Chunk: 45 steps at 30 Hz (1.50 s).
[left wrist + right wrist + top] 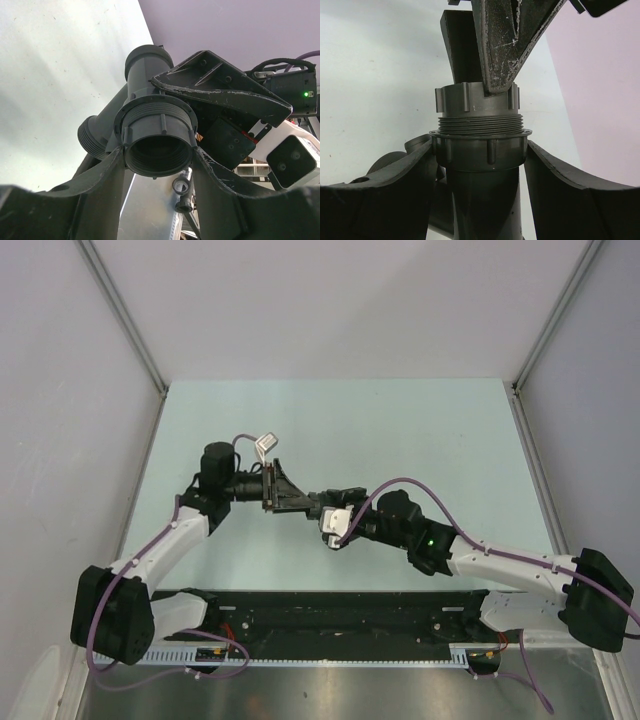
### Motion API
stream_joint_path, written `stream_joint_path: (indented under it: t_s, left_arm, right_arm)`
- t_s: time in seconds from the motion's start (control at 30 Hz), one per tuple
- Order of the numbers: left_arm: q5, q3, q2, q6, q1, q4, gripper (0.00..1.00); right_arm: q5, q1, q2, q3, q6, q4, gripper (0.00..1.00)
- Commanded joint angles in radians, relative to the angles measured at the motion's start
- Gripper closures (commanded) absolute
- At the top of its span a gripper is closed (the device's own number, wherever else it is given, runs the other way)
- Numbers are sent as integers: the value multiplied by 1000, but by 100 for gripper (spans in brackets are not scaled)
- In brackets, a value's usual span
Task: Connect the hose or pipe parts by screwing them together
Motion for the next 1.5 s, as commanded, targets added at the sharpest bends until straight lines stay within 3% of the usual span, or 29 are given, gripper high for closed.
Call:
stream_joint_path:
  t_s: [0.0, 0.9, 1.23, 1.47]
  left_arm:
    - [-7, 39, 6, 47, -31, 4, 99]
    - [-33, 67, 60, 276, -132, -17, 100]
    - [-116, 164, 93, 436, -163, -258, 100]
    - [-97, 188, 133, 416, -161, -315, 100]
  right_arm:
    - [-79, 28, -13, 60, 24, 124, 77]
    - [-309, -9, -19, 110, 179, -11, 85]
    - [-342, -12, -40, 110, 173, -65, 92]
    - [-328, 11, -47, 110, 144, -85, 97]
